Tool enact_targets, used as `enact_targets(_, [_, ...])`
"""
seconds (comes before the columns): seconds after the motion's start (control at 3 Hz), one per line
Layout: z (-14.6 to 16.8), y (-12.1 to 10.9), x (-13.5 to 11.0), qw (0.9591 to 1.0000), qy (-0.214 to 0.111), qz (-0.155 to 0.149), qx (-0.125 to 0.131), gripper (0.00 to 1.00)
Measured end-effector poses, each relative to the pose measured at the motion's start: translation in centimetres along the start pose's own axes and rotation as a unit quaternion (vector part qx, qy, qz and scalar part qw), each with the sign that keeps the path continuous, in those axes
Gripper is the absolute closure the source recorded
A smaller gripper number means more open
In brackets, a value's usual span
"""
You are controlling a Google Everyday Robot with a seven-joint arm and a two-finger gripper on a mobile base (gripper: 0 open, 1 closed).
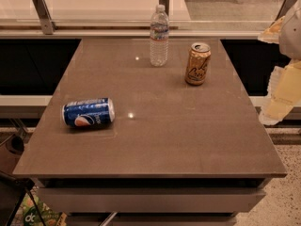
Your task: Place pepsi can upright
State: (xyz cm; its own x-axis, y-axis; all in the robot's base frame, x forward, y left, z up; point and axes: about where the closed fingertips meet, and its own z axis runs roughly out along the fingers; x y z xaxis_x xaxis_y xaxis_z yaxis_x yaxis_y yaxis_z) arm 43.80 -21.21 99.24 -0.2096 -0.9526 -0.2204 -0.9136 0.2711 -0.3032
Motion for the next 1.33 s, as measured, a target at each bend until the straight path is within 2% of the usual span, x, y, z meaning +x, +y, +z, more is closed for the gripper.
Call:
enact_targets(0.33, [0.0, 0.0, -0.3, 1.0000, -0.003, -0.002, 0.002, 0.00])
enact_targets(0.67, [0.7, 0.2, -2.0, 0.9999, -0.003, -0.013, 0.007, 0.00])
enact_targets(1.0, [2.7, 0.7, -4.6, 0.9995, 0.000, -0.029, 0.007, 0.00])
enact_targets(1.33, [4.3, 1.1, -7.6, 0.9982, 0.003, -0.059, 0.003, 0.00])
